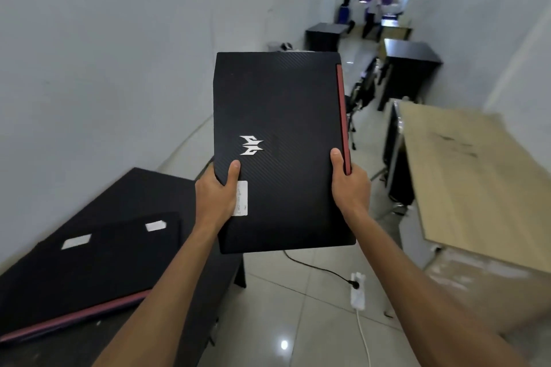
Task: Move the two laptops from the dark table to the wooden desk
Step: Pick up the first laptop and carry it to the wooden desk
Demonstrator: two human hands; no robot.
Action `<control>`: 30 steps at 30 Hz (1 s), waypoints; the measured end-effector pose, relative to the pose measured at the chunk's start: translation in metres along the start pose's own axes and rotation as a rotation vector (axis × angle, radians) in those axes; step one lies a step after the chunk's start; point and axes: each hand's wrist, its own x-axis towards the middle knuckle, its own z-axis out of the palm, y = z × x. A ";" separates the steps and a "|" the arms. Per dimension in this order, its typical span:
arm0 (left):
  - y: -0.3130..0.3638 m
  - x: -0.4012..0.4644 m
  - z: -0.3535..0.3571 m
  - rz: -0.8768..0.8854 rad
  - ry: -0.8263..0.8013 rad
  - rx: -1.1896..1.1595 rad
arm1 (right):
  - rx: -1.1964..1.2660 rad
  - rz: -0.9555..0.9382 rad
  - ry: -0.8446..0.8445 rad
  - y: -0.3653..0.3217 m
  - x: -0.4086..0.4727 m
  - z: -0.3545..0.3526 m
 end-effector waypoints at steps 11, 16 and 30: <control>0.025 0.009 0.091 0.018 -0.219 -0.071 | -0.023 0.084 0.168 0.044 0.031 -0.061; 0.037 0.035 0.144 0.066 -0.258 -0.101 | -0.028 0.115 0.206 0.059 0.081 -0.075; 0.044 0.126 0.273 0.078 -0.293 -0.089 | -0.025 0.141 0.275 0.088 0.220 -0.078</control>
